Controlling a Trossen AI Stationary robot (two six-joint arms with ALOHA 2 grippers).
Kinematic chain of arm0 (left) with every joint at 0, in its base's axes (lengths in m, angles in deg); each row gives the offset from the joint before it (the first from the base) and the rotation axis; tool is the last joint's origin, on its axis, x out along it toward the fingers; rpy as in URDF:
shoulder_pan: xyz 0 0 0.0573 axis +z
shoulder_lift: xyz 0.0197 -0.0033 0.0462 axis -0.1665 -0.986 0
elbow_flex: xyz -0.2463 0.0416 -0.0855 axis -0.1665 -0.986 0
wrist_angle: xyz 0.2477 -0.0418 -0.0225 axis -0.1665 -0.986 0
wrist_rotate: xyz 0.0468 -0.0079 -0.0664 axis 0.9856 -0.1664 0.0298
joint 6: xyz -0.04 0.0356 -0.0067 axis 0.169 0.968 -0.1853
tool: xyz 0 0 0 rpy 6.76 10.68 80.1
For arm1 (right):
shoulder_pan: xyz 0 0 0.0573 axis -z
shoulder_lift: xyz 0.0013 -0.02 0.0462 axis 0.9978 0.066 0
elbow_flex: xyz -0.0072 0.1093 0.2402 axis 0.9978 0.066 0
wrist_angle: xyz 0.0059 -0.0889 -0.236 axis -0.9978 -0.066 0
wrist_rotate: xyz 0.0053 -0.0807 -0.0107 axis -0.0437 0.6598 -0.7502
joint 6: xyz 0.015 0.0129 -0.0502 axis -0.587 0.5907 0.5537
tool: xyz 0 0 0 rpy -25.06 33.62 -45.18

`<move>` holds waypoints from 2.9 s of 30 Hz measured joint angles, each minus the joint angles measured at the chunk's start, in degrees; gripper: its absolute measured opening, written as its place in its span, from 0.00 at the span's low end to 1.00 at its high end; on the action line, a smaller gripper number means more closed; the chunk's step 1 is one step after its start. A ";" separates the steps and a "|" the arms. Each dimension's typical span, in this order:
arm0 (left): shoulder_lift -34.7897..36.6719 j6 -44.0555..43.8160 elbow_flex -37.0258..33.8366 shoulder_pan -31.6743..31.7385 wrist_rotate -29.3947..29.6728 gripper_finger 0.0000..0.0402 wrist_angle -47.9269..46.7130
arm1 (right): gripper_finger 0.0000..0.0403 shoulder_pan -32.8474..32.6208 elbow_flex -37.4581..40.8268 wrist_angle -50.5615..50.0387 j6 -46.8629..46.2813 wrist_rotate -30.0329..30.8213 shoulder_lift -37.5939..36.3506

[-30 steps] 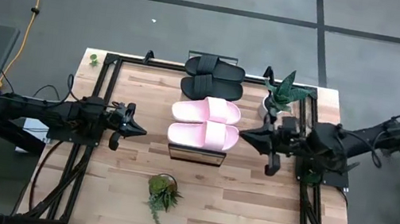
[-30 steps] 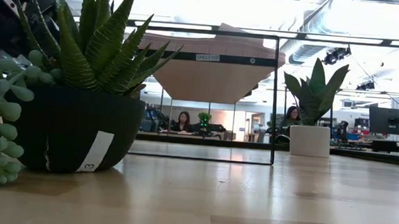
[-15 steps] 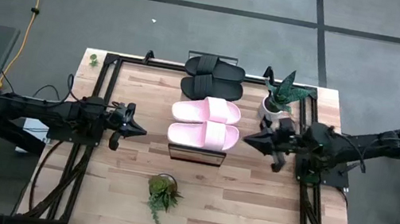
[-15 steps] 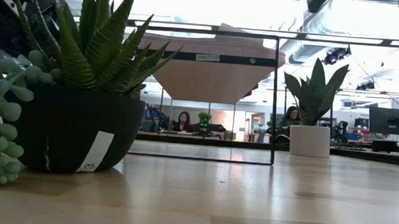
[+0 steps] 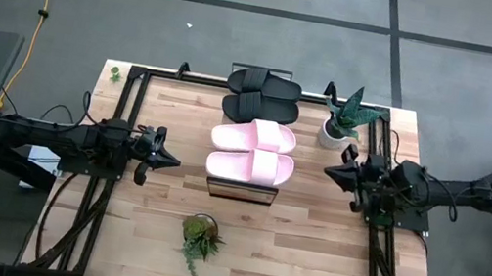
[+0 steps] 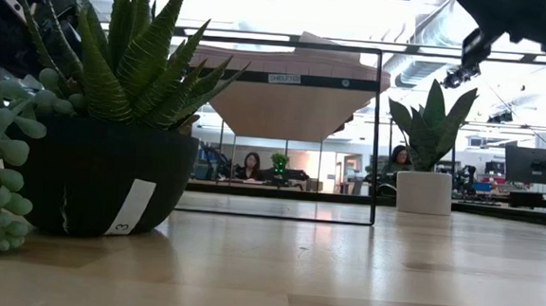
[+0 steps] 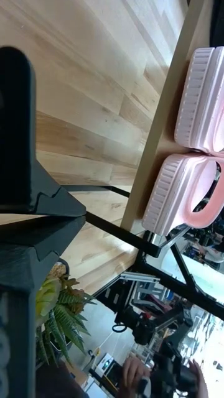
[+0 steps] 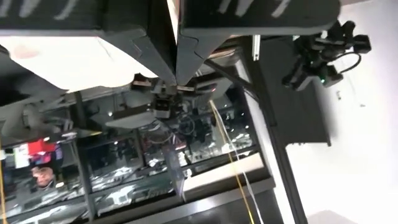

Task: Pick and place slides into the shelf
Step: Return to Home Position

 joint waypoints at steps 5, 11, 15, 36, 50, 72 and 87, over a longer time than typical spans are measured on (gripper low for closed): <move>0.00 0.02 0.00 0.00 0.00 0.00 -0.02 | 0.00 0.57 4.07 0.74 2.00 0.50 -4.12; 0.00 0.01 0.00 0.00 0.00 0.00 -0.02 | 0.00 0.57 8.11 3.00 6.58 2.39 -7.13; 0.00 0.00 0.00 0.00 0.00 0.00 -0.02 | 0.00 0.55 8.87 1.74 9.59 3.05 -8.55; 0.00 0.00 0.00 0.00 0.00 0.00 -0.02 | 0.00 0.53 8.89 -24.45 15.85 4.43 -18.75; 0.00 0.00 0.00 0.00 0.00 0.00 -0.02 | 0.00 0.52 8.89 -24.41 16.00 5.18 -18.36; -0.02 0.00 0.00 0.00 0.00 0.00 -0.02 | 0.00 0.53 8.89 -24.43 16.00 5.07 -18.36; -0.02 0.00 0.00 -0.01 0.00 0.00 -0.02 | 0.00 0.52 8.89 -24.43 16.00 5.04 -18.36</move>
